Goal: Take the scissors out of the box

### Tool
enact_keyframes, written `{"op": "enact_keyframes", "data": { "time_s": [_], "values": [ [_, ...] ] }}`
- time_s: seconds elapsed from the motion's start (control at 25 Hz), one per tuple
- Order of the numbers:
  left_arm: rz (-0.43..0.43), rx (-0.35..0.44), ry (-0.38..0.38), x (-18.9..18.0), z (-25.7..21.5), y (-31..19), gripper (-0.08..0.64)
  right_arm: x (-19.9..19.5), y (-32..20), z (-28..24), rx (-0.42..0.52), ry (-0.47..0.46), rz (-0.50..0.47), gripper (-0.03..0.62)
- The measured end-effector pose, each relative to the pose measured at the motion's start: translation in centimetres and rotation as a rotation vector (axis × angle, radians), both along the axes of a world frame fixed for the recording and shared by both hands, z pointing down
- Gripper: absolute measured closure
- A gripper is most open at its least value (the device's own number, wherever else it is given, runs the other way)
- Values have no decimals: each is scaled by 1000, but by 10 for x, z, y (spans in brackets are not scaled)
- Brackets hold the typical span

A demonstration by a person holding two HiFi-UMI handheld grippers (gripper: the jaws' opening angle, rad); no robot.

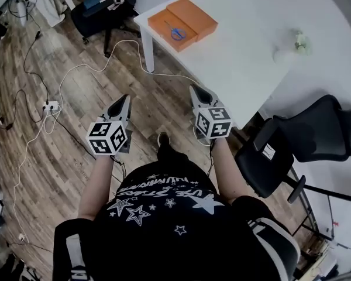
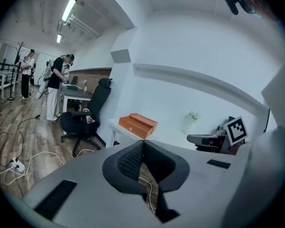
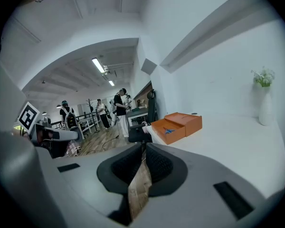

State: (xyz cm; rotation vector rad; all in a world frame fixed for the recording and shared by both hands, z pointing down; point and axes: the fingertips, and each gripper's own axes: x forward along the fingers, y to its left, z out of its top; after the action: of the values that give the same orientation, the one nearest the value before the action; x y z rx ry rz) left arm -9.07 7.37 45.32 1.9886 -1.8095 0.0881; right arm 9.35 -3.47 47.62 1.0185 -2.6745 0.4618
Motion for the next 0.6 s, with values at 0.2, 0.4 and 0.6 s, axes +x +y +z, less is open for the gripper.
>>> {"op": "enact_keyframes", "data": {
  "time_s": [0.2, 0.4, 0.6],
  "values": [
    [-15, 0, -18, -1, -5, -59, 541, 3, -57, 0, -7, -17, 0, 535],
    [-18, 5, -24, 5, -5, -100, 541, 2, -96, 5, -15, -17, -15, 535],
    [-27, -6, -23, 1, -2, -116, 541, -7, -116, 10, -34, -27, -25, 535]
  ]
}}
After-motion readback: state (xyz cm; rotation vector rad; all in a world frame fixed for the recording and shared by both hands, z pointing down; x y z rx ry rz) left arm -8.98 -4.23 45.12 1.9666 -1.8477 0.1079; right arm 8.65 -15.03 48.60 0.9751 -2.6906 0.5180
